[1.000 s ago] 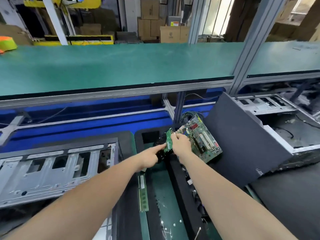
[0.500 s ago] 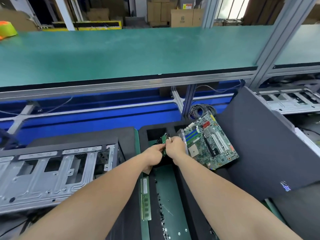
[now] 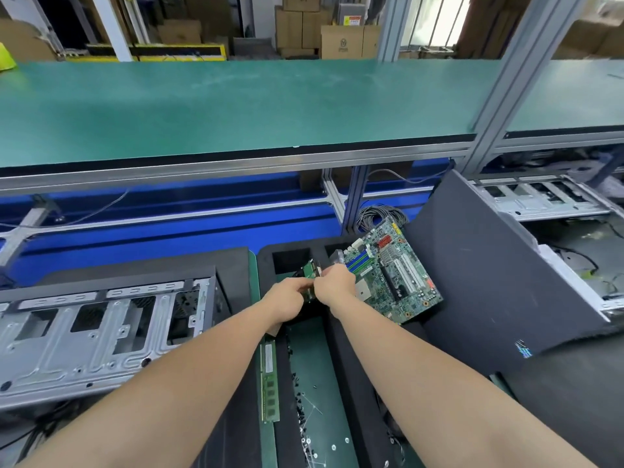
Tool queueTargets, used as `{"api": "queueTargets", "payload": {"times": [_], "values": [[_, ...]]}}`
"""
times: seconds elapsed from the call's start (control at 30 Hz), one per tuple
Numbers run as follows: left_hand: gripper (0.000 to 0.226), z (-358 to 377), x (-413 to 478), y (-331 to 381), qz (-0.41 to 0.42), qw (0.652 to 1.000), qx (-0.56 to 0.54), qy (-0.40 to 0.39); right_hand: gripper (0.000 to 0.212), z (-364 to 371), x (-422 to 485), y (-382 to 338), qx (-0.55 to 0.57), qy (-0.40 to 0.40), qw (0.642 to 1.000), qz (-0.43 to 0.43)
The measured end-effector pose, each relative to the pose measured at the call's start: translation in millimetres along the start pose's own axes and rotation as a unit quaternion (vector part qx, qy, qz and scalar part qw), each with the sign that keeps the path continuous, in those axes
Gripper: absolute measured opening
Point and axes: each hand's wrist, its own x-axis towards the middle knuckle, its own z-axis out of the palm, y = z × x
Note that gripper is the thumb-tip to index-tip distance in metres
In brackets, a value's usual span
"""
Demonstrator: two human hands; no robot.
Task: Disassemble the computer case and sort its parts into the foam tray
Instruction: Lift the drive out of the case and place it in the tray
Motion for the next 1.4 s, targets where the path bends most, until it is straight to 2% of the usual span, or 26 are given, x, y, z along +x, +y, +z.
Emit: {"api": "queueTargets", "payload": {"times": [0.03, 0.23, 0.4, 0.6, 0.73, 0.8, 0.93, 1.03, 1.13, 1.2, 1.4], "values": [[0.068, 0.1, -4.0, 3.5, 0.006, 1.0, -0.005, 0.016, 0.011, -3.7, -2.9, 2.1, -0.001, -0.004, 1.0, -0.007], [0.052, -15.5, -45.2, 18.6, 0.025, 0.993, -0.058, 0.098, 0.031, -24.4, -41.0, -4.6, 0.031, -0.008, 0.999, -0.031], [0.046, -28.8, -101.4, 20.8, 0.032, 0.991, -0.09, 0.093, 0.029, -39.4, -99.1, -12.2, 0.04, -0.002, 0.998, -0.05], [0.037, -8.1, -174.5, 21.2, 0.015, 0.989, -0.139, 0.044, 0.029, -60.3, -180.1, -2.9, 0.021, 0.012, 0.998, -0.054], [0.032, 24.0, -214.0, 25.1, 0.005, 0.991, -0.134, -0.012, 0.029, -74.6, -222.4, 20.9, 0.028, 0.002, 0.999, -0.019], [0.026, 43.5, -229.4, 26.4, -0.022, 0.989, -0.131, -0.057, 0.017, -76.3, -242.3, 36.7, 0.038, 0.004, 0.999, 0.006], [0.033, 75.6, -251.3, 24.0, -0.076, 0.983, -0.11, -0.129, 0.002, -74.2, -271.0, 72.7, 0.089, -0.022, 0.992, 0.085], [0.021, 100.0, -256.8, 21.6, -0.061, 0.985, -0.102, -0.126, 0.009, -70.2, -278.2, 100.9, 0.098, -0.049, 0.987, 0.115], [0.019, 118.1, -256.8, 18.1, -0.06, 0.99, -0.076, -0.103, 0.009, -64.4, -277.1, 127.8, 0.1, -0.059, 0.985, 0.131], [0.025, 126.3, -253.5, 12.9, -0.065, 0.993, -0.052, -0.089, 0.004, -58.6, -274.4, 144.7, 0.101, -0.068, 0.983, 0.14], [0.023, 149.9, -247.2, -3.9, -0.083, 0.995, -0.003, -0.062, 0.024, -43.1, -266.7, 182.6, 0.157, -0.051, 0.973, 0.161]]}}
